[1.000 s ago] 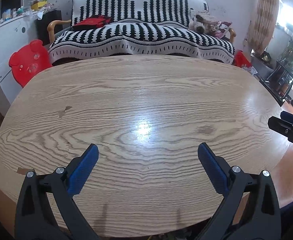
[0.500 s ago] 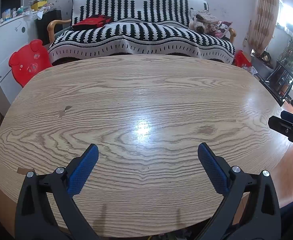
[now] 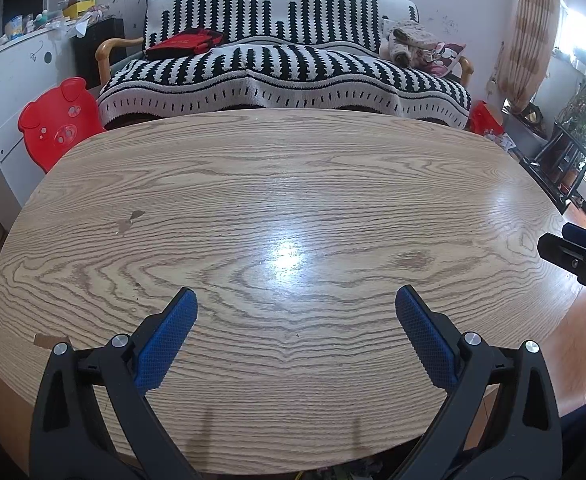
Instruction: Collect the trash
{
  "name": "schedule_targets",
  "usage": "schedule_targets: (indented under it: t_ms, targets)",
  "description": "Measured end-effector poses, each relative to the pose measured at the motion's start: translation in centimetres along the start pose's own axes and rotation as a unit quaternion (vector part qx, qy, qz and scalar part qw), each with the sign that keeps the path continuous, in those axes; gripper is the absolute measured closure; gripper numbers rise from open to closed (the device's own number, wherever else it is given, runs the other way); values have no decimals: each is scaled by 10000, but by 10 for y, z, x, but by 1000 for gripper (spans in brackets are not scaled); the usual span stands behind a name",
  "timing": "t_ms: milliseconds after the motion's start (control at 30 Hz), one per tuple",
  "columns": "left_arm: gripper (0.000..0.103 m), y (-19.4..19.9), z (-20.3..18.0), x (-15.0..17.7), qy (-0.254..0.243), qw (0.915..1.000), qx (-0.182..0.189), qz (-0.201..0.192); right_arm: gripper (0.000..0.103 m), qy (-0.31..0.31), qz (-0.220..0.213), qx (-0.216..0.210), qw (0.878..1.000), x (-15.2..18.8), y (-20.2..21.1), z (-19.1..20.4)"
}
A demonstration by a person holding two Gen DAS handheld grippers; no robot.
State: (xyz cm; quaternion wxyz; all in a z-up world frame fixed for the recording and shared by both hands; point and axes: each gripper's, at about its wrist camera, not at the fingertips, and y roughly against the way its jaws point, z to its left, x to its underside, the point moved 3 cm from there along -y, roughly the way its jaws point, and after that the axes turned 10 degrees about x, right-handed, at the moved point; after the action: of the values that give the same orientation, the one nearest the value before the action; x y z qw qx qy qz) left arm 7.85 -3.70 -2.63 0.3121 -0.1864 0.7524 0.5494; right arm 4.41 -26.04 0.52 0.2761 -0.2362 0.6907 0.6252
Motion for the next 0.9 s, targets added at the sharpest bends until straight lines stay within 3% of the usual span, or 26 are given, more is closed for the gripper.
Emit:
schedule_targets:
  t_ms: [900]
  targets:
    - [7, 1, 2, 2, 39, 10000, -21, 5, 7, 2, 15, -8, 10000, -1, 0, 2]
